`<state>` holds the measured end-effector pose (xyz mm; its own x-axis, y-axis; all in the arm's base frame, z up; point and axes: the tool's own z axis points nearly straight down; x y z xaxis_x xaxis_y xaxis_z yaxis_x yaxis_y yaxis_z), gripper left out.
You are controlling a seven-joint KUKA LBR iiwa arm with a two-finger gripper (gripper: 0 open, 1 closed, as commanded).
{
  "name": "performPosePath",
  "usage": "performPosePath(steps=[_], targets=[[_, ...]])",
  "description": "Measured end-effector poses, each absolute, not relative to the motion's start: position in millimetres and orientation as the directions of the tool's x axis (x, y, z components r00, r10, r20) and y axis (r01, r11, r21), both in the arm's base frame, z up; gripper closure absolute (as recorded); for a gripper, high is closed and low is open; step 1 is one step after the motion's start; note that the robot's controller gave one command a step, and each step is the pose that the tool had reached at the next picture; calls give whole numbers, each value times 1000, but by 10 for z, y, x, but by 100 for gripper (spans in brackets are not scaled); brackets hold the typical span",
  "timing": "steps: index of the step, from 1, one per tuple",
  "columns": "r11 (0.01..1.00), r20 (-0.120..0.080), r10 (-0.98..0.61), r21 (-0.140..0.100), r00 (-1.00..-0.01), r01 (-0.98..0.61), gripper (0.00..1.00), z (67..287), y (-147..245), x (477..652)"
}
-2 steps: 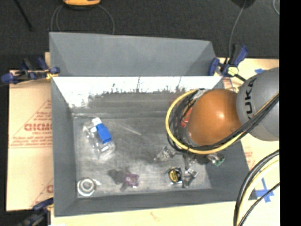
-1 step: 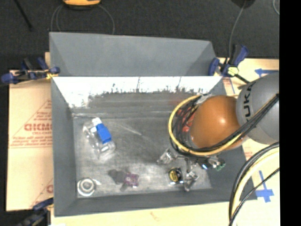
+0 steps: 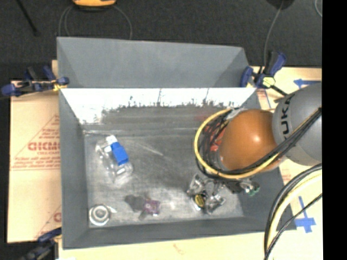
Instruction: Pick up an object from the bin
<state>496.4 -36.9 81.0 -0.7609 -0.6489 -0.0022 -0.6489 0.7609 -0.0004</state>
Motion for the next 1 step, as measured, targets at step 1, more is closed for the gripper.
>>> performPosePath(steps=[1], targets=[[600,-4,-800,-8,-600,-800,100,2397,-661,5039]])
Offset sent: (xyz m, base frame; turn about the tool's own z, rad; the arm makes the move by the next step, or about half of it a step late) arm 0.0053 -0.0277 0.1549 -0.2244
